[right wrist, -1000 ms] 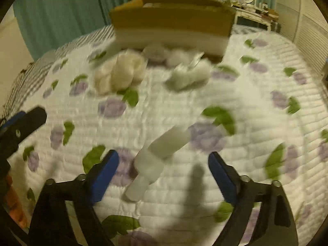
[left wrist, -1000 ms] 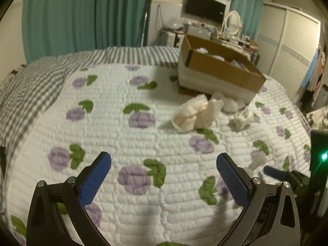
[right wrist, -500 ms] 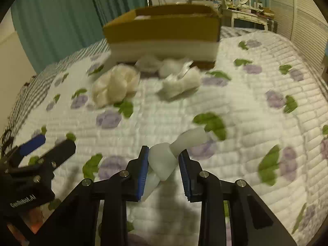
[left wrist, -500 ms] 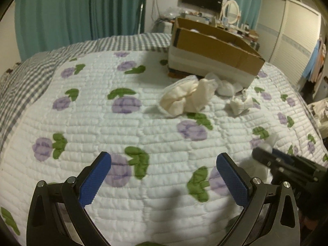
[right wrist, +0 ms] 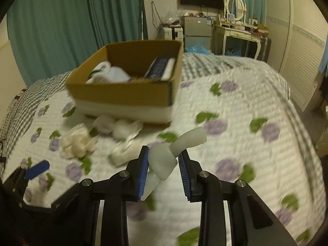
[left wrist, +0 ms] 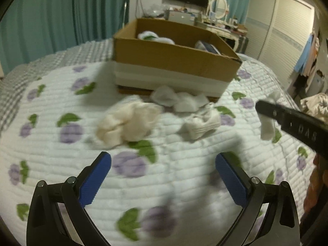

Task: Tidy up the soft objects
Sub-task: 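Grasp the white shoe-shaped item with the left tool while the right holds the plastic piece, then lower both held items into the box and open both tools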

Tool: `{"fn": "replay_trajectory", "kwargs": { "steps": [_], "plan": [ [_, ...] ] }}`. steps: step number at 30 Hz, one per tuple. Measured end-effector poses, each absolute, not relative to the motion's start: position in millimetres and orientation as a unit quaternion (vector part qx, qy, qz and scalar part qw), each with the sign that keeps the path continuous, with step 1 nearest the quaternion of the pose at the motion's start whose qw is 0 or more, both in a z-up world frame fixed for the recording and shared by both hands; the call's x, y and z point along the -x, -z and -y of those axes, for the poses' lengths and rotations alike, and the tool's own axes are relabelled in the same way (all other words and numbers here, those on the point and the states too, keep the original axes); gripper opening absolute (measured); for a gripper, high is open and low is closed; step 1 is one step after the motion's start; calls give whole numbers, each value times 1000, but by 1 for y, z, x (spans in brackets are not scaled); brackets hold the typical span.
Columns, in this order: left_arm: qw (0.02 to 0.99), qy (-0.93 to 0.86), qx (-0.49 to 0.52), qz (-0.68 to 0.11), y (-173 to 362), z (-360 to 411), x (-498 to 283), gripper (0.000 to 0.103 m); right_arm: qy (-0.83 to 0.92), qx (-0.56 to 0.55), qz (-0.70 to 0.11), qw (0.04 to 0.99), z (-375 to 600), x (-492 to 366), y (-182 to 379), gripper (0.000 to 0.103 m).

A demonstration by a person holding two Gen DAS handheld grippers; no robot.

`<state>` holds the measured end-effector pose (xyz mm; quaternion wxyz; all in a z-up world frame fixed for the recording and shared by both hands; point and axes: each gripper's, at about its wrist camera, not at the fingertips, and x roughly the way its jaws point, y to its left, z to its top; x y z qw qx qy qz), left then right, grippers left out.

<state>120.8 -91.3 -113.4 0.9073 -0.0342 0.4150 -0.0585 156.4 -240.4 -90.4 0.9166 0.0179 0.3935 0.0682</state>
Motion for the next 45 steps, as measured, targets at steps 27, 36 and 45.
{"fn": "replay_trajectory", "kwargs": {
  "steps": [27, 36, 45],
  "plan": [
    [896, 77, 33, -437, 131, 143, -174, 56, -108, -22, -411, 905, 287, -193, 122, 29],
    [915, 87, 30, -394, 68, 132, -140, 56, -122, -21, -370, 921, 279, -167, 52, 29],
    [939, 87, 5, -334, -15, 112, -140, 56, -140, -13, -343, 929, 274, -156, -15, 29]
  ]
}}
